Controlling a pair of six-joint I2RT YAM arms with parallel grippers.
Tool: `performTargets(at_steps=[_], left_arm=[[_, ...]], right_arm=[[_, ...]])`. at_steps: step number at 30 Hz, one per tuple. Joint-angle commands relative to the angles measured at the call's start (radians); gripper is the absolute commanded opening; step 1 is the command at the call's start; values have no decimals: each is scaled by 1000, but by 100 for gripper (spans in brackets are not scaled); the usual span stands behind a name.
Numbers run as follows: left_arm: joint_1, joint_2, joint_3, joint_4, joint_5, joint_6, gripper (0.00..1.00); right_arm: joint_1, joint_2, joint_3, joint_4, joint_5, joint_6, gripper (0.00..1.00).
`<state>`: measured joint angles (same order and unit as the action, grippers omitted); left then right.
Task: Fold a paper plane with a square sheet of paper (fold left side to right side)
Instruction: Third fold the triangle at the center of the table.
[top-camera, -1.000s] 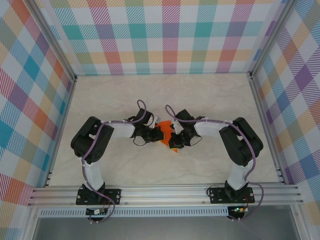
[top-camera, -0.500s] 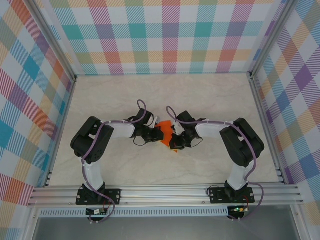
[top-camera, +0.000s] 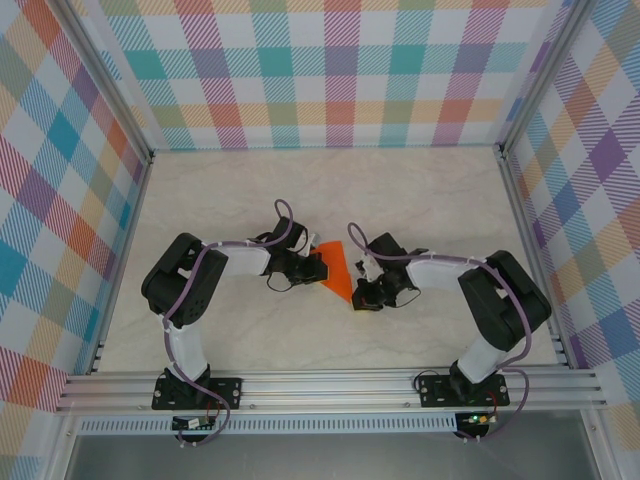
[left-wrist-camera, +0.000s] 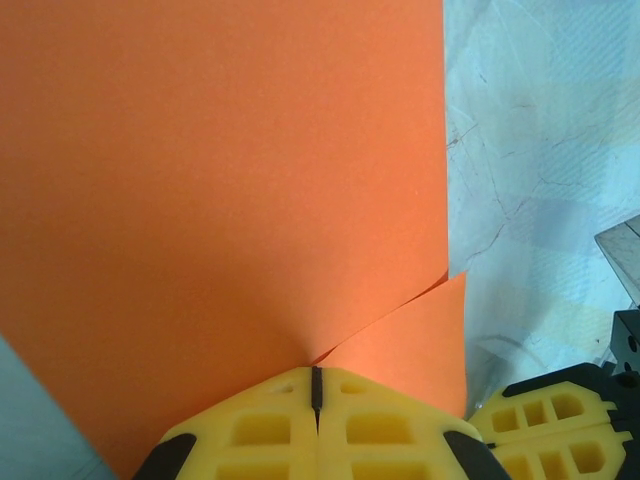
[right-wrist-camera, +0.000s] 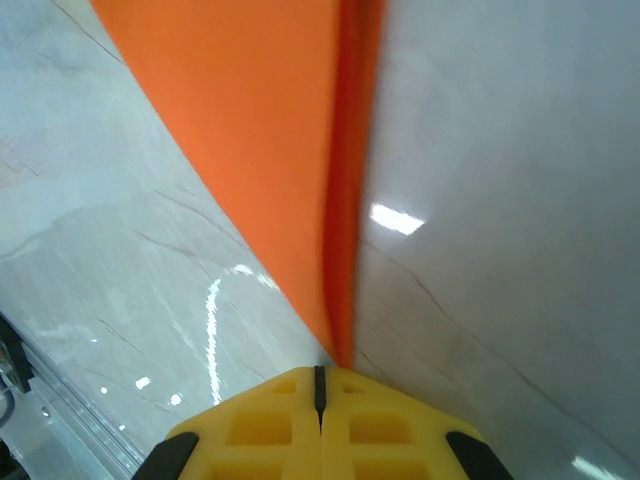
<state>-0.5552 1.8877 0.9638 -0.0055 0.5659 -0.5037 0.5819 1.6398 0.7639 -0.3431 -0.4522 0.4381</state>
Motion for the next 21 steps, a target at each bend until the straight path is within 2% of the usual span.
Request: performTargets(at_steps=[1, 7, 15, 21], left_arm=[[-3, 27, -16, -106, -126, 29, 0], [-3, 19, -14, -107, -124, 27, 0], [-5, 18, -13, -101, -116, 23, 0], [-6, 13, -5, -102, -112, 19, 0]], right_arm=[[-8, -69, -3, -92, 6, 12, 0], [-2, -121, 83, -95, -42, 23, 0], [9, 57, 164, -40, -11, 68, 0], [10, 118, 140, -51, 22, 62, 0]])
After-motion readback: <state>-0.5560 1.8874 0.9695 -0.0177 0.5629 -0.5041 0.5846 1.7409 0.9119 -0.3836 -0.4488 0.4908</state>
